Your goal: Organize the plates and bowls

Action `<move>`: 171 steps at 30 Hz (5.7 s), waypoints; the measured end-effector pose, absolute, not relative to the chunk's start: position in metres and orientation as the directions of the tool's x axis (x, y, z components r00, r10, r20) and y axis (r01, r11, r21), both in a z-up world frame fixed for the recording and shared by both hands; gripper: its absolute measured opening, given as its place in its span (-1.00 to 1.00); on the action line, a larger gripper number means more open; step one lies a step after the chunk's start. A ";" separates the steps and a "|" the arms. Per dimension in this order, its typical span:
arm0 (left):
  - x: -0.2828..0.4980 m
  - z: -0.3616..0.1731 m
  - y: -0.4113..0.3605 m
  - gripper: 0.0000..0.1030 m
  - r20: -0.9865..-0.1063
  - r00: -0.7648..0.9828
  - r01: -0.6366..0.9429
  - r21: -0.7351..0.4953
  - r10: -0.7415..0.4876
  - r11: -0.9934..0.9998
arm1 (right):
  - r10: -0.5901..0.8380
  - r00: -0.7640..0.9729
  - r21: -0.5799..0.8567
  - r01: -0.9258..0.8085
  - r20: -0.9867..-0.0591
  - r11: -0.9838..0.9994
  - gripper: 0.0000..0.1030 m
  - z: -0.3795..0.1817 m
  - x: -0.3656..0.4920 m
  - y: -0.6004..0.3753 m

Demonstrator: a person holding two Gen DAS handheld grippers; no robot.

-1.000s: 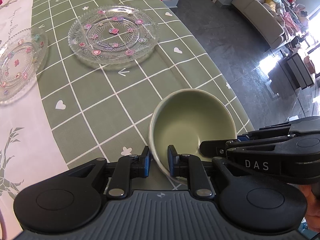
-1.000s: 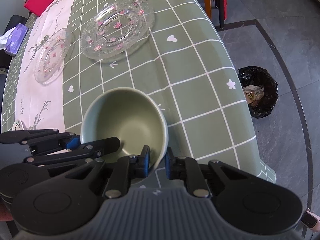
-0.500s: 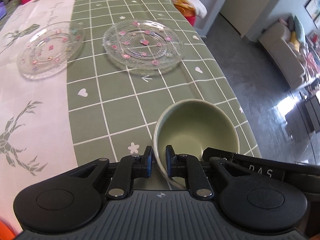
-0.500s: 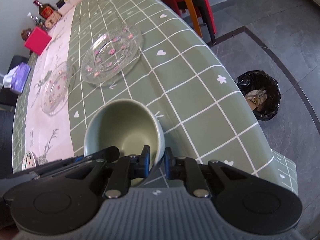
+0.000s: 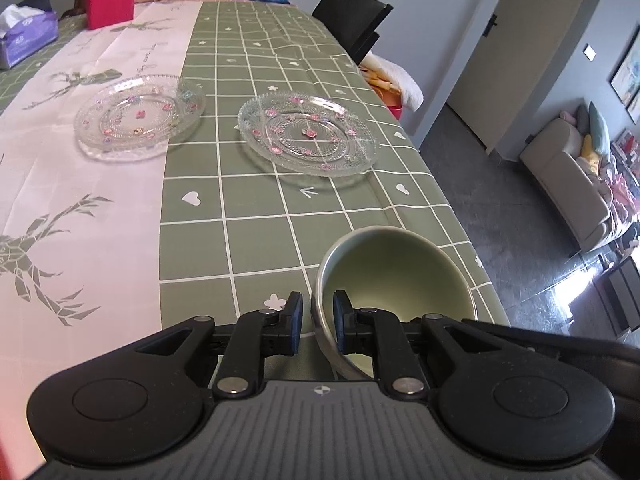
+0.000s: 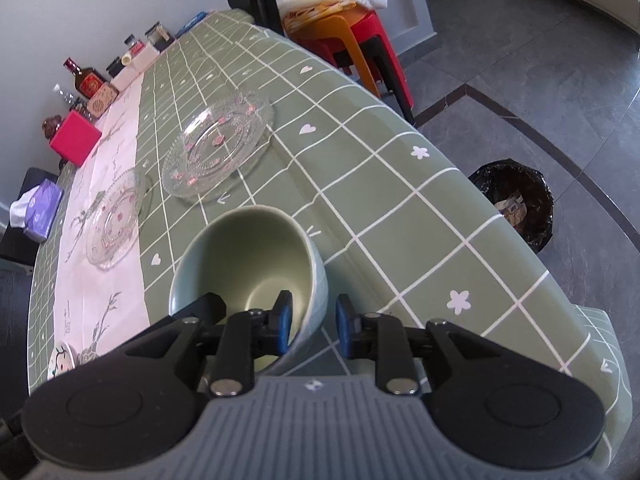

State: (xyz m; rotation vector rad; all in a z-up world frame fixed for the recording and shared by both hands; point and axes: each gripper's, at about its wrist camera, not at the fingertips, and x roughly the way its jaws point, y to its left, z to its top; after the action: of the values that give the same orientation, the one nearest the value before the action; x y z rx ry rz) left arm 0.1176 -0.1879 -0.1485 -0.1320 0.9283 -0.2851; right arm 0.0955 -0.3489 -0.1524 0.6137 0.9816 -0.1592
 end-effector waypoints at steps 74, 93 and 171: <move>0.068 -0.049 0.059 -0.74 -0.968 0.234 0.316 -0.013 -0.091 0.949 | 0.435 0.106 0.429 -0.077 -0.894 0.900 -0.74 -0.074 0.075 -0.081; 0.081 -0.066 0.065 -0.74 -0.970 0.218 0.395 -0.011 -0.105 0.918 | 0.396 0.079 0.389 -0.087 -0.915 0.917 -0.68 -0.081 0.085 -0.067; 0.124 -0.047 0.147 0.30 -0.759 0.606 0.169 -0.170 -0.239 0.971 | 0.501 0.411 0.413 -0.288 -0.762 0.864 -0.06 -0.062 0.148 -0.115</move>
State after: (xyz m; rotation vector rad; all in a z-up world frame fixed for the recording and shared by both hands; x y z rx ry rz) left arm 0.1242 0.1469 -0.0473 -0.0843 0.8895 -0.2359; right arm 0.1480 -0.1151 -0.0623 0.2314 1.0346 0.5014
